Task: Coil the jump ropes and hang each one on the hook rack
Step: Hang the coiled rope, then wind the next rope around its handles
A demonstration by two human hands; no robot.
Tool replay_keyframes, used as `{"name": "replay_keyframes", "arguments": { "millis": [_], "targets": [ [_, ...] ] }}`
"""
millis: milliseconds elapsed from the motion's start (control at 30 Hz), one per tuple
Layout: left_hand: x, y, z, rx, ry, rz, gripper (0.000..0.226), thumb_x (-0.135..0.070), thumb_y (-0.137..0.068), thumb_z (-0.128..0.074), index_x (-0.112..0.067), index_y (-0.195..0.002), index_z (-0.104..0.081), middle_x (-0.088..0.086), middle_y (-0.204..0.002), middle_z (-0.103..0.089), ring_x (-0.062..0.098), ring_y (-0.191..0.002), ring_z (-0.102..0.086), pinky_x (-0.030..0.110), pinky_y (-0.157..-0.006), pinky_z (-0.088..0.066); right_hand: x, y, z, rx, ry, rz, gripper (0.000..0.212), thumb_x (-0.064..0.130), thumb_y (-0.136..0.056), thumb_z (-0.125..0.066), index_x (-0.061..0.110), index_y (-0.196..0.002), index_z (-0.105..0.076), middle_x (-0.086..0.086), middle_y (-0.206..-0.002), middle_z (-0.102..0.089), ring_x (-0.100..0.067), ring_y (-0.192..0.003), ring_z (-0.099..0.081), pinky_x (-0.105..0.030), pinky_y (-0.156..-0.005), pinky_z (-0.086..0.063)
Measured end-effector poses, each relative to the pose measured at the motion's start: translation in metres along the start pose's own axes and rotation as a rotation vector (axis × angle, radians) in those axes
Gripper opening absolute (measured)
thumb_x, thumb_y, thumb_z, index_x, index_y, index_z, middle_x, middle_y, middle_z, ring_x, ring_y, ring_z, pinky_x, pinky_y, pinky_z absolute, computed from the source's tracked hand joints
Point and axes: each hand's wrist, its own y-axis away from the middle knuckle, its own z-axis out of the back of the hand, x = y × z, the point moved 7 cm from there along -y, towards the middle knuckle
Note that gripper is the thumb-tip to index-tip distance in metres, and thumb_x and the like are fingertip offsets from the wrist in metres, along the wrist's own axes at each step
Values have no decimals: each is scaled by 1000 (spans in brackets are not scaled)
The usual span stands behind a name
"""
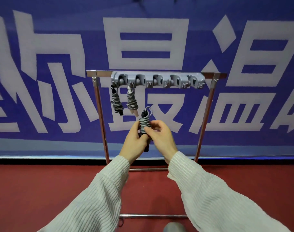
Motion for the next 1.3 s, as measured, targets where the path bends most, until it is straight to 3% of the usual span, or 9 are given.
{"name": "replay_keyframes", "arguments": {
  "millis": [100,200,367,500,633,800,1033,1167,1300],
  "targets": [
    [-18,-39,3,-4,-54,-70,43,-27,-95,-50,-31,-138,-53,-1,-128,-66,16,-113,-67,45,-97,-57,19,-42,1,-25,44,44,26,31,-94,-68,24,-119,-65,6,-110,-73,-9,-103,-70,-35,-91,-59],
    [-21,-81,3,-8,-77,-74,51,-39,-91,-50,-28,-141,-51,-3,-132,-65,13,-119,-63,47,-102,-53,32,-78,2,-55,108,73,30,35,-95,-65,24,-122,-65,7,-112,-72,-11,-104,-69,-43,-96,-57],
    [-39,-120,-2,-16,-94,-137,31,-14,-103,-50,-25,-131,-57,-5,-117,-70,10,-105,-69,45,-95,-58,37,-120,7,-82,111,80,27,36,-97,-62,26,-123,-65,8,-110,-72,-11,-102,-69,-43,-92,-59],
    [-33,-138,-2,-31,-103,-141,32,-14,-103,-51,-26,-131,-57,-11,-114,-70,8,-99,-70,41,-92,-59,34,-139,6,-57,100,63,30,33,-100,-60,26,-129,-64,7,-116,-71,-12,-106,-68,-39,-91,-60],
    [-27,-144,-1,-39,-124,-163,32,-13,-104,-51,-22,-134,-57,-12,-114,-69,-4,-98,-67,27,-88,-58,31,-145,4,-45,128,64,30,32,-101,-59,26,-130,-63,7,-116,-71,-11,-106,-68,-35,-90,-60],
    [-13,-148,-3,0,-128,-115,34,-16,-103,-51,-24,-136,-55,-6,-120,-69,16,-105,-69,33,-89,-59,24,-143,4,-80,198,74,32,36,-99,-60,27,-130,-63,7,-116,-70,-11,-105,-67,-41,-92,-60],
    [-15,-137,3,-92,31,-193,33,-13,-103,-53,-26,-133,-56,-7,-124,-66,6,-111,-66,24,-83,-58,36,-137,1,-55,200,153,28,34,-98,-62,28,-125,-64,10,-113,-70,-6,-104,-66,-34,-89,-60],
    [-7,-136,2,-74,80,-136,34,-8,-102,-53,-21,-133,-56,-3,-123,-67,7,-96,-70,19,-70,-56,28,-136,-2,-65,225,110,25,33,-95,-65,28,-119,-64,9,-110,-70,-11,-101,-68,-41,-88,-61],
    [-9,-137,2,-67,38,-145,34,-9,-102,-53,-22,-133,-55,-3,-123,-66,2,-93,-69,16,-70,-55,29,-136,-1,-82,226,94,25,33,-94,-65,28,-118,-64,9,-111,-69,-11,-101,-68,-43,-89,-60]
  ]
}}
